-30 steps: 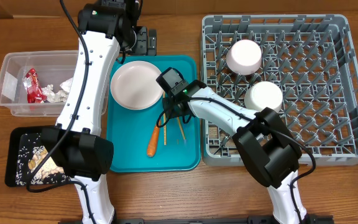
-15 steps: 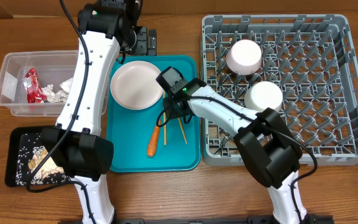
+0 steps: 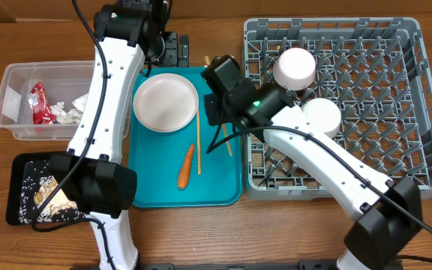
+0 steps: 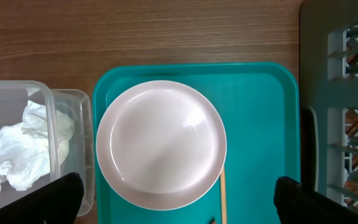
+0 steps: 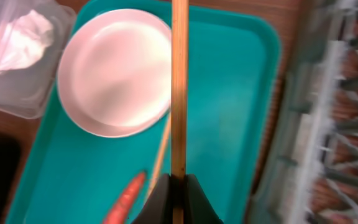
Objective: Sort waste into correct bins and load items into the dishwasher
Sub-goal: 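Carry the chopstick into the rack and release it with the right gripper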
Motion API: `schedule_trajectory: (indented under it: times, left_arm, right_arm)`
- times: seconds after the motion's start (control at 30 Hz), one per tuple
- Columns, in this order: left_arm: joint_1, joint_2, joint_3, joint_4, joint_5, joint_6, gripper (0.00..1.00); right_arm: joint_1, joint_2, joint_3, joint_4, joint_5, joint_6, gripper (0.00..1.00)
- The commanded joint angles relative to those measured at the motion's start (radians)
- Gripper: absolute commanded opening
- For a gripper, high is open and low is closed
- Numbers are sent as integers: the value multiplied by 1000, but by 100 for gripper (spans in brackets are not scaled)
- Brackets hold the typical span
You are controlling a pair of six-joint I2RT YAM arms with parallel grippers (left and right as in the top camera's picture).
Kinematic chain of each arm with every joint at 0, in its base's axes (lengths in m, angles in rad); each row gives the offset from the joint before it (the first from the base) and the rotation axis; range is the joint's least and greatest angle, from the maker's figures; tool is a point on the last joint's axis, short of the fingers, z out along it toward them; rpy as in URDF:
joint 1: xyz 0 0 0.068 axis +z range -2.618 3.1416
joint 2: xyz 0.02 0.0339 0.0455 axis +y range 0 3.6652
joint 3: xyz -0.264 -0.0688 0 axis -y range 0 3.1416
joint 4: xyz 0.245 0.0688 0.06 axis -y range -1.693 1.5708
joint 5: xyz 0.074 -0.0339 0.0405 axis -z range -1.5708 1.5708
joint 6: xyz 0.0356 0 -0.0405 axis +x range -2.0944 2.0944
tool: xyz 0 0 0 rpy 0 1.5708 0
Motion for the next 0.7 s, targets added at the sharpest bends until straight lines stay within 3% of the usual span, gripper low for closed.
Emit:
schedule_trajectory:
  times: [0.0,0.27,0.4,0.5,0.67]
  left_arm:
    - [4,13,19,0,-14,26,100]
    - [4,13,19,0,-14,26,100]
    - [4,13,19,0,-14,26,100]
    - [4,13,19,0,-14,26,100]
    - [4,13,19,10,-13,26,100]
  right_arm:
    - [-11,-15,11,-65,125,4,4]
    - [-119,-15,11,-210,191,3,4]
    - [-218,-15,10,-234,103,-9,4]
    - [-282,-14,-1,-232,-43,-100,4]
    - [-318,-14,-39,-211,-49,-106,4]
